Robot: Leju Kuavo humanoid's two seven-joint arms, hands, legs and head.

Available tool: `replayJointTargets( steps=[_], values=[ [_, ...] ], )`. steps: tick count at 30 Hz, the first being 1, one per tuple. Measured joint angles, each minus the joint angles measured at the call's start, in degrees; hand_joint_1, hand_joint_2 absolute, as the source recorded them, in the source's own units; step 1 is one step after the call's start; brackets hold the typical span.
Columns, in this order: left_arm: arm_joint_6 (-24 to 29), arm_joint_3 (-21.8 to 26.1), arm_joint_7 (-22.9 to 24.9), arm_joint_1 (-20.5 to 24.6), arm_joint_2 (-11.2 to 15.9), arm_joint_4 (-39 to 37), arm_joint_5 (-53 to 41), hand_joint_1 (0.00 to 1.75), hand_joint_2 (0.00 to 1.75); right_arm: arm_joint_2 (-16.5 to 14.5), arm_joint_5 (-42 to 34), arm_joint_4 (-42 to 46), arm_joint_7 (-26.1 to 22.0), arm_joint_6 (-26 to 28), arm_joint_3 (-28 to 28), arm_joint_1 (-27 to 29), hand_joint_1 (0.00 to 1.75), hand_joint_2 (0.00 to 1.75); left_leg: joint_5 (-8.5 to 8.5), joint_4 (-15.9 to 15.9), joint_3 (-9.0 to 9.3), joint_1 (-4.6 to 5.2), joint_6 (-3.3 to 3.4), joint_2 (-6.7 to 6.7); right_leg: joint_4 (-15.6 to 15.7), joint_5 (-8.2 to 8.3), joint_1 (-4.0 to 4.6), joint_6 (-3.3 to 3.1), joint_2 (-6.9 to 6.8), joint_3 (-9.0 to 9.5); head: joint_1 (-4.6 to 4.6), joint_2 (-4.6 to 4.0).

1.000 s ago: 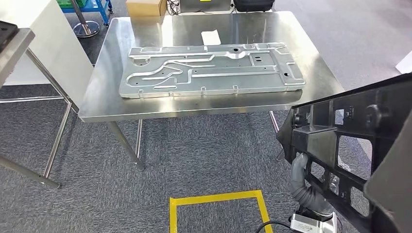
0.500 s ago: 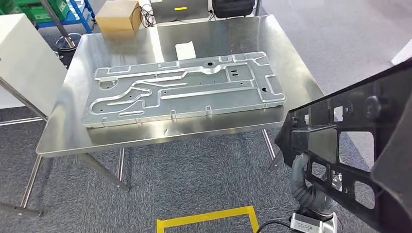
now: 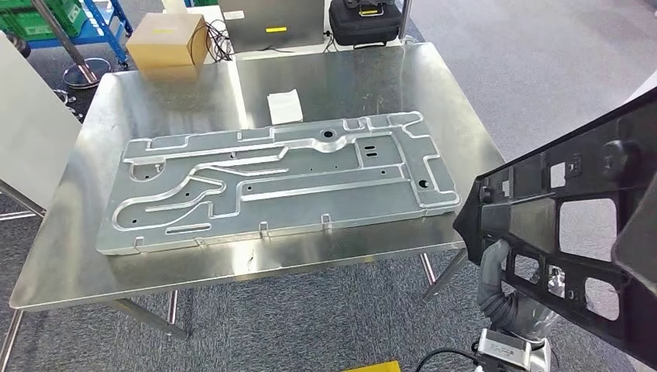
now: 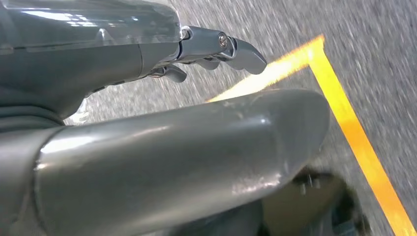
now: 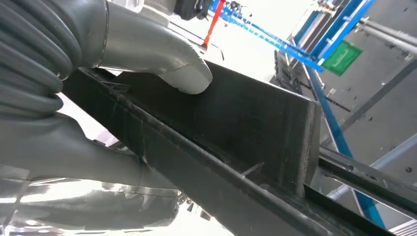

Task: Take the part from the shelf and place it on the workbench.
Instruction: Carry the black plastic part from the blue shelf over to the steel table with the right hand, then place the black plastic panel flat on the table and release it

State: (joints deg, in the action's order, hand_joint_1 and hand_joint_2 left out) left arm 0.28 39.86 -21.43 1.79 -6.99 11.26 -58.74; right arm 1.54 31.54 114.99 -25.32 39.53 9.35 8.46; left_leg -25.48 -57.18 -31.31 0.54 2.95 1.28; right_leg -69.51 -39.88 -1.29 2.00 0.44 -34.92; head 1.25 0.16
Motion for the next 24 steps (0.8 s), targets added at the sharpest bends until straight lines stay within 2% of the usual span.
replayJointTargets(
  steps=[1, 2, 3, 4, 5, 6, 7, 10, 11, 14, 17, 18, 21, 22, 24],
  values=[
    [0.0, 0.2, 0.0, 0.0, -0.1, 0.0, 0.0, 0.0, 0.0, 0.4, 0.7, -0.1, 0.7, -0.3, -0.2, -0.2, 1.75, 1.75, -0.83, -0.1, 0.92, -0.31, -0.39, 0.0, 2.9, 3.04, -0.37, 0.45, -0.13, -0.14, 0.03, 0.0],
    [0.1, 0.3, 0.0, 0.0, -0.2, 0.0, -0.1, 0.0, 0.0, 0.8, 1.9, -0.4, 1.7, -0.8, -0.3, -0.5, 1.75, 1.75, -1.7, -0.4, 1.79, -0.5, -0.87, -0.01, 5.8, 7.34, -0.67, 0.84, -0.38, -0.27, 0.14, 0.0],
    [0.2, 0.4, 0.0, 0.0, -0.2, 0.0, -0.3, 0.0, 0.0, 1.1, 3.5, -1.0, 3.0, -1.5, -0.4, -1.2, 1.75, 1.75, -2.46, -0.7, 2.13, -0.57, -1.35, -0.01, 7.9, 10.62, -0.75, 0.73, -0.58, -0.33, 0.27, 0.0],
    [0.3, 0.5, 0.1, 0.1, -0.2, 0.0, -0.6, 0.0, 0.0, 1.5, 5.5, -1.7, 4.4, -2.2, -0.4, -2.1, 1.75, 1.75, -3.13, -0.9, 2.24, -0.55, -1.86, -0.07, 9.0, 13.06, -0.77, 0.36, -0.68, -0.51, 0.35, 0.0],
    [0.6, 0.5, 0.2, 0.3, -0.2, 0.0, -1.0, 0.0, 0.0, 1.7, 7.7, -2.7, 6.2, -3.1, -0.3, -3.4, 1.75, 1.75, -3.58, -1.2, 2.2, -0.45, -2.38, -0.18, 9.3, 14.17, -0.77, -0.12, -0.66, -0.7, 0.38, 0.01],
    [0.8, 0.5, 0.3, 0.4, -0.2, 0.0, -1.4, 0.0, 0.0, 2.0, 10.1, -3.9, 8.0, -3.9, -0.2, -5.1, 1.75, 1.75, -3.78, -1.2, 1.93, -0.38, -2.51, -0.37, 9.4, 14.12, -0.73, -0.63, -0.47, -0.72, 0.33, 0.01],
    [0.9, 0.5, 0.3, 0.5, -0.2, 0.0, -1.7, 0.0, 0.0, 2.2, 12.7, -5.3, 9.8, -4.8, 0.0, -7.0, 1.75, 1.75, -3.74, -1.2, 1.91, -0.34, -2.18, -0.61, 9.5, 14.44, -0.81, -0.86, -0.28, -0.73, 0.19, 0.01],
    [1.1, 0.4, 0.4, 0.9, -0.2, 0.0, -2.5, 0.0, 0.0, 2.5, 21.0, -10.6, 14.9, -6.8, 1.9, -12.9, 1.75, 1.75, -3.55, -0.6, 2.24, -0.21, -0.08, -0.97, 9.7, 14.19, -0.75, -1.37, -0.03, -0.44, -0.04, 0.01],
    [1.1, 0.4, 0.4, 1.1, -0.2, 0.0, -2.7, 0.0, 0.0, 2.5, 23.0, -12.4, 16.2, -7.1, 2.9, -14.5, 1.75, 1.75, -3.63, -0.4, 2.44, -0.19, 0.25, -0.98, 9.7, 14.05, -0.7, -1.58, -0.05, -0.32, -0.07, 0.01],
    [1.1, 0.4, 0.4, 1.3, -0.2, 0.0, -3.4, 0.0, 0.0, 2.6, 29.4, -17.0, 20.0, -8.4, 5.3, -18.7, 1.75, 1.75, -3.64, -0.1, 2.68, -0.22, 0.47, -0.87, 9.7, 13.73, -0.43, -2.09, -0.25, -0.07, -0.11, 0.01],
    [0.7, 0.2, 0.7, 1.4, -0.2, 0.0, -4.6, 0.0, 0.0, 2.7, 40.2, -23.5, 26.6, -10.4, 7.4, -24.4, 1.75, 1.75, -3.63, 0.0, 2.77, -0.31, 0.2, -0.91, 9.6, 13.67, -0.2, -2.28, -0.15, -0.03, -0.12, 0.0],
    [0.6, 0.1, 1.0, 1.6, -0.2, 0.0, -5.1, 0.0, 0.0, 2.7, 43.8, -26.5, 28.7, -10.4, 8.1, -26.6, 1.75, 1.75, -3.58, 0.1, 2.79, -0.37, -0.22, -0.93, 9.6, 13.68, -0.15, -2.31, -0.14, -0.03, -0.12, 0.0],
    [0.1, -0.1, 1.7, 2.1, -0.4, 0.0, -6.0, 0.0, 0.0, 2.7, 50.9, -33.7, 32.6, -10.1, 9.2, -32.3, 1.75, 1.75, -3.4, 0.2, 2.82, -0.62, -2.18, -0.9, 9.6, 13.7, -0.01, -2.37, -0.2, -0.05, -0.11, 0.01],
    [0.0, -0.2, 1.8, 2.2, -0.4, 0.0, -6.1, 0.0, 0.0, 2.7, 51.6, -34.6, 32.9, -10.0, 9.3, -32.9, 1.75, 1.75, -3.37, 0.2, 2.82, -0.66, -2.52, -0.89, 9.6, 13.7, 0.01, -2.38, -0.21, -0.05, -0.11, 0.01],
    [0.0, -0.2, 1.8, 2.2, -0.4, 0.0, -6.2, 0.0, 0.0, 2.7, 51.8, -34.9, 33.0, -10.0, 9.3, -33.2, 1.75, 1.75, -3.36, 0.2, 2.82, -0.68, -2.67, -0.88, 9.6, 13.7, 0.02, -2.38, -0.22, -0.05, -0.11, 0.0]
  ],
)
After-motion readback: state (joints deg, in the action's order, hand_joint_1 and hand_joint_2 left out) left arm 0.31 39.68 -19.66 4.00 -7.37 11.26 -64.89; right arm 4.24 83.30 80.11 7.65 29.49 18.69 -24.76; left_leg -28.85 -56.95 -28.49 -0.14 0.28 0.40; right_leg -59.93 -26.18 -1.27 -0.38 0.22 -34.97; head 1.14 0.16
